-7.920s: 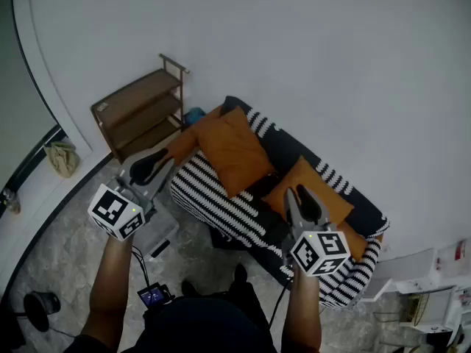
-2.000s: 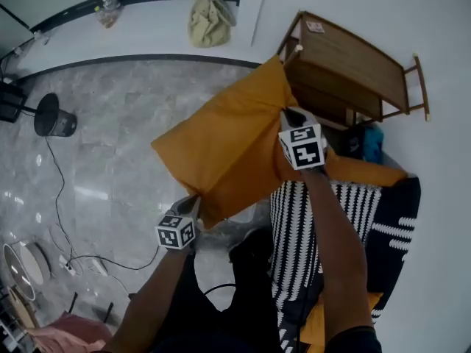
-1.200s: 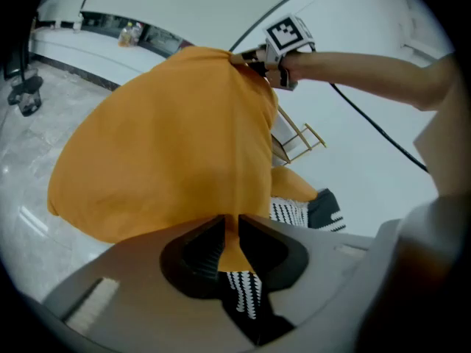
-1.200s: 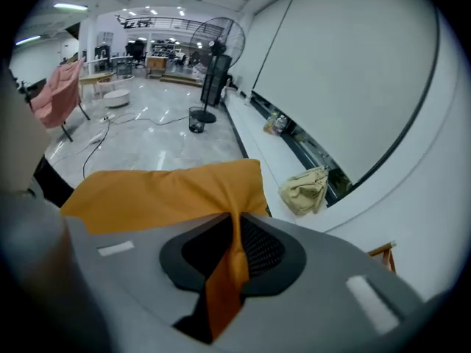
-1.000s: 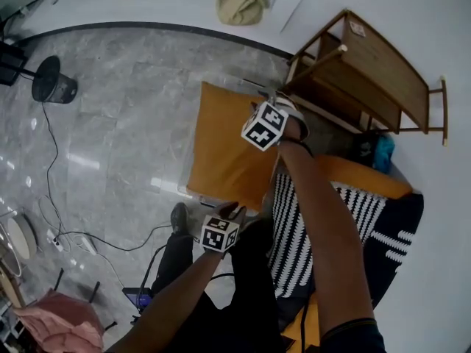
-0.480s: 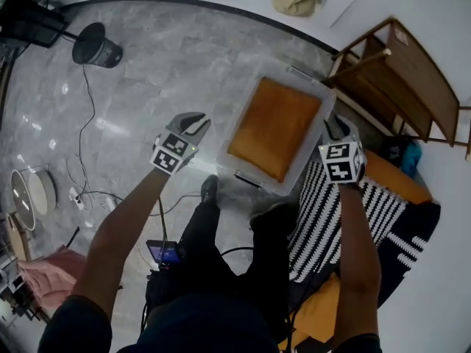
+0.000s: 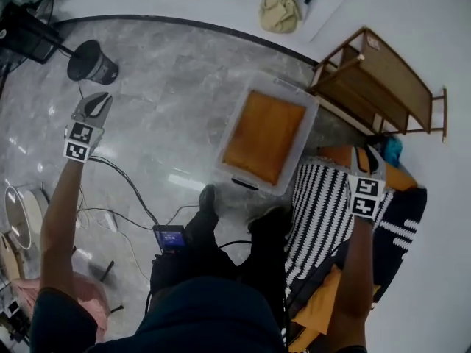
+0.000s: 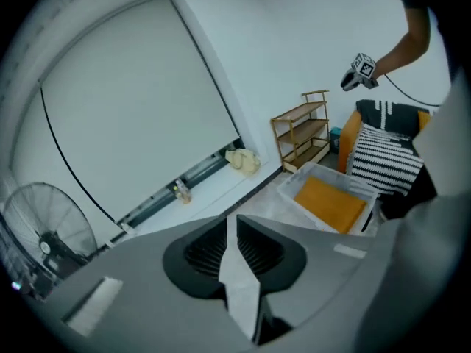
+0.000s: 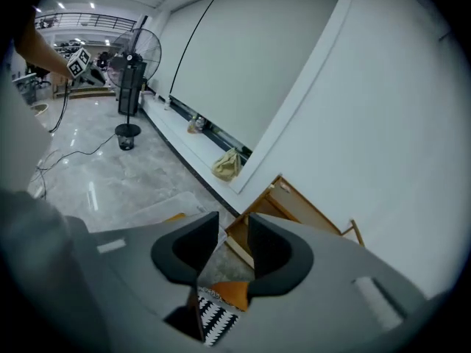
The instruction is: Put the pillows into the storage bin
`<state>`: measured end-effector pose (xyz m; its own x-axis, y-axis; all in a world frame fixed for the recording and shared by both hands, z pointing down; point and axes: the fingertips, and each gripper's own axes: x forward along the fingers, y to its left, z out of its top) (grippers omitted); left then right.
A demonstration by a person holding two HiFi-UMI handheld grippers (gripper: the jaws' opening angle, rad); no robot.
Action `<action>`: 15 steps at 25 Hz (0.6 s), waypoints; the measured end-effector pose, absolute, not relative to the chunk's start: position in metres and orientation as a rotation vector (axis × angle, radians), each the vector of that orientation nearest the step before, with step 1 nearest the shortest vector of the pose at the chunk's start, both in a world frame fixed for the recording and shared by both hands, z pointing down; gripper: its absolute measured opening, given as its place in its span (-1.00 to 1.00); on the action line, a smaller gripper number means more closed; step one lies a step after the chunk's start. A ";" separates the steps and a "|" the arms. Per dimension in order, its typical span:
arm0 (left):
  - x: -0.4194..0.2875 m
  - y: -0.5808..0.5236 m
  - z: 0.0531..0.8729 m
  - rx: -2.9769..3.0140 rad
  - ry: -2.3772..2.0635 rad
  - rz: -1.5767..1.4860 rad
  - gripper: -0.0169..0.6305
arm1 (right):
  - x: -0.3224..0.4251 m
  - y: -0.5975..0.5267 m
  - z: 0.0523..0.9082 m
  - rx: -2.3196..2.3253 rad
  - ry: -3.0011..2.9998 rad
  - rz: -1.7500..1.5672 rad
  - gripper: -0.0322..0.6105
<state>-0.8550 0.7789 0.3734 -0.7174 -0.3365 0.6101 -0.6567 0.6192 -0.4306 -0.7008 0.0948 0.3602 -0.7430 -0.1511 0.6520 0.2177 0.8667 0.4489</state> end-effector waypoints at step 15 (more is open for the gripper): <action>-0.867 0.639 0.035 1.325 -2.850 0.889 -0.78 | -0.429 0.030 0.146 0.724 -2.522 -0.336 -0.48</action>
<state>-0.8669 0.6394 0.0346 -0.6643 -0.7392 0.1114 -0.6715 0.5245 -0.5234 -0.4291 0.0303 0.1462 -0.7388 -0.5510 0.3881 -0.4301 0.8288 0.3580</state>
